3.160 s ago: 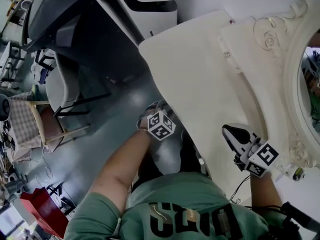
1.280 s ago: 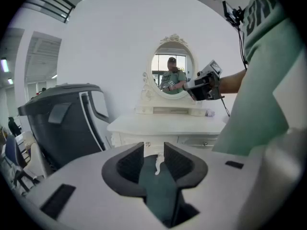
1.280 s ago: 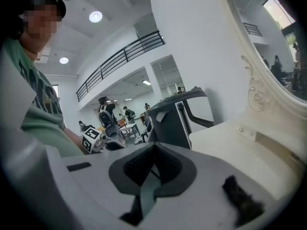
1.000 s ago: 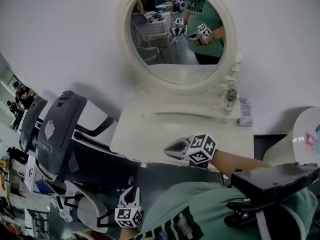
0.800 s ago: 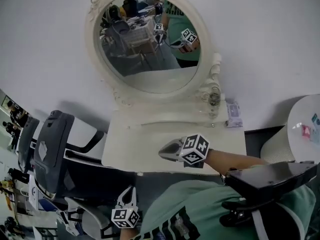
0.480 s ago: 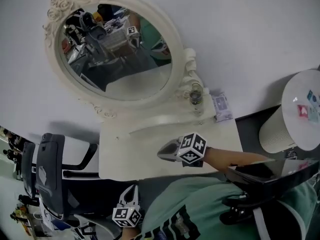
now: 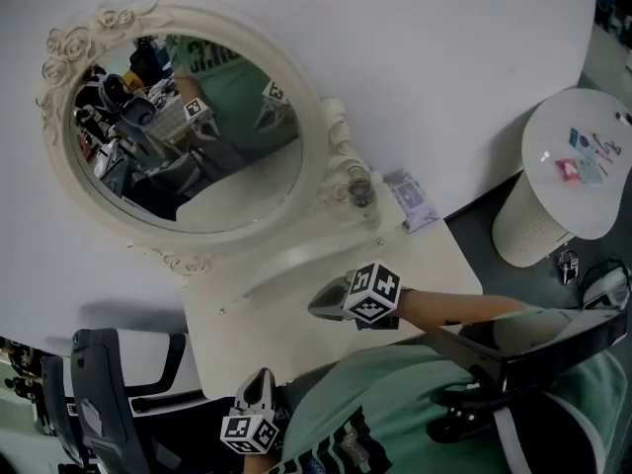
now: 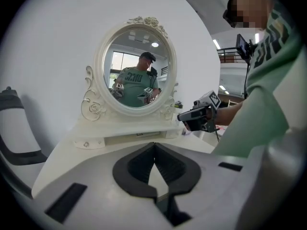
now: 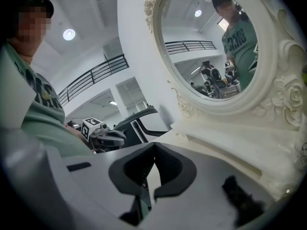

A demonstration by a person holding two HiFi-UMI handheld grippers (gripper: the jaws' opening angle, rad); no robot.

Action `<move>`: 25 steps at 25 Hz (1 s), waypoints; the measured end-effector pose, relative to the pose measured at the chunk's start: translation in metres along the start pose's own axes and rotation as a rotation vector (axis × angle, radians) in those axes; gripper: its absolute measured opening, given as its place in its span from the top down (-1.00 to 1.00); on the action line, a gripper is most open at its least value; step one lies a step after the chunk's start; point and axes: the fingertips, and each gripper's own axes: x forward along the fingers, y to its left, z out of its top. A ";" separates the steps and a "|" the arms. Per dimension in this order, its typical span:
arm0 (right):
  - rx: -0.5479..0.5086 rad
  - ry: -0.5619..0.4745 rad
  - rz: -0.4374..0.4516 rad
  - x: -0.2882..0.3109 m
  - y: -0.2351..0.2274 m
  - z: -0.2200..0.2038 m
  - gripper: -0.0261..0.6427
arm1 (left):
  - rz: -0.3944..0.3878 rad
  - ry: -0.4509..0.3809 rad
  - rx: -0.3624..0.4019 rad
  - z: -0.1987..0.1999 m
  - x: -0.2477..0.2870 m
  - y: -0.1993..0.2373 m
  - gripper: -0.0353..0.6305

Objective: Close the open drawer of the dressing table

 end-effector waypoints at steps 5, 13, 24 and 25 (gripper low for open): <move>0.030 -0.059 -0.130 0.044 0.005 0.024 0.89 | -0.086 -0.014 0.010 0.007 -0.020 0.065 0.86; 0.055 -0.109 -0.269 0.087 0.023 0.053 0.89 | -0.219 -0.023 0.051 0.029 -0.032 0.138 0.86; 0.049 -0.109 -0.333 0.065 0.029 0.051 0.89 | -0.266 -0.065 0.076 0.042 -0.021 0.131 0.86; 0.049 -0.108 -0.335 0.057 0.028 0.049 0.89 | -0.263 -0.066 0.069 0.041 -0.018 0.125 0.86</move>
